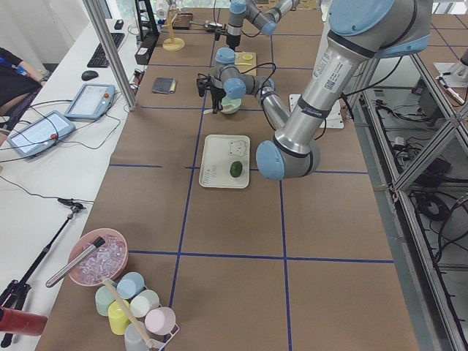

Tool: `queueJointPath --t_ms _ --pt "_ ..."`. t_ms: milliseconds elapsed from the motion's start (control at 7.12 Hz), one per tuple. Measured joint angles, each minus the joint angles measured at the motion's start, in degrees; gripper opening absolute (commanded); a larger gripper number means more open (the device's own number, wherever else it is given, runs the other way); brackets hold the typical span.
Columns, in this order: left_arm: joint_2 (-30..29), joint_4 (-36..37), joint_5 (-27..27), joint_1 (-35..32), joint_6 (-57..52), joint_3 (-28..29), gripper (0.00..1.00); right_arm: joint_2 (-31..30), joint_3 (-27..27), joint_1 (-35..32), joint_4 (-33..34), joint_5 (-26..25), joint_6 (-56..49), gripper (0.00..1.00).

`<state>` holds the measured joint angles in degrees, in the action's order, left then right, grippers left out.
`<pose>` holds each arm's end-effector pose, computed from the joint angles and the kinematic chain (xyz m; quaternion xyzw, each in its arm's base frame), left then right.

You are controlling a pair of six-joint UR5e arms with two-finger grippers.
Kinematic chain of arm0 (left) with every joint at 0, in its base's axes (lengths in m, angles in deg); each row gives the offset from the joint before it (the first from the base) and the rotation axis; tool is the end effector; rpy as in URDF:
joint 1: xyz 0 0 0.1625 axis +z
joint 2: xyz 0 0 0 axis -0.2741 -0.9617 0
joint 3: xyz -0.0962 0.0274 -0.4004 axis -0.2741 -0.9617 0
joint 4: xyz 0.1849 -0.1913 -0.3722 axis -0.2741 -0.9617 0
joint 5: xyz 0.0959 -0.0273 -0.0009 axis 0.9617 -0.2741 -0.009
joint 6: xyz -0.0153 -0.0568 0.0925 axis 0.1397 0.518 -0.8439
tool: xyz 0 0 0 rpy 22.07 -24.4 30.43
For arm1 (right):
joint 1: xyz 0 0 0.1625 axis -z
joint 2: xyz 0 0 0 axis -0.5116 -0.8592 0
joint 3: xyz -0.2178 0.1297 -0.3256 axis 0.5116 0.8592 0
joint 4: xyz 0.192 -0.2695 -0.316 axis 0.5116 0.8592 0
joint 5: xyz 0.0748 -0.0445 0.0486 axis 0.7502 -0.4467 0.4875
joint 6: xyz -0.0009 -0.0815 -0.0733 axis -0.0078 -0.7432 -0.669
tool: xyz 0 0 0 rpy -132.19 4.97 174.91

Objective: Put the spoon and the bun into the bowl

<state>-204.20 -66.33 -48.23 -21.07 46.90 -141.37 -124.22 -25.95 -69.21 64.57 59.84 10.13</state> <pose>0.5094 -0.5131 0.1689 0.0393 0.4528 -0.1909 0.8701 -0.4309 -0.4647 0.3001 0.0659 -0.4135 0.0452 0.9070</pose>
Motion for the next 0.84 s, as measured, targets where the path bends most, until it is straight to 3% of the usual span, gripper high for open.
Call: queueJointPath --t_ms 702,843 --pt "-6.0 -10.9 0.4 3.4 8.8 9.7 0.0 -0.2 2.0 1.6 0.0 -1.1 0.1 1.0" --pt "-6.2 -11.2 0.4 4.0 8.9 9.9 0.08 -0.3 2.0 1.8 0.0 -1.1 0.1 1.0"
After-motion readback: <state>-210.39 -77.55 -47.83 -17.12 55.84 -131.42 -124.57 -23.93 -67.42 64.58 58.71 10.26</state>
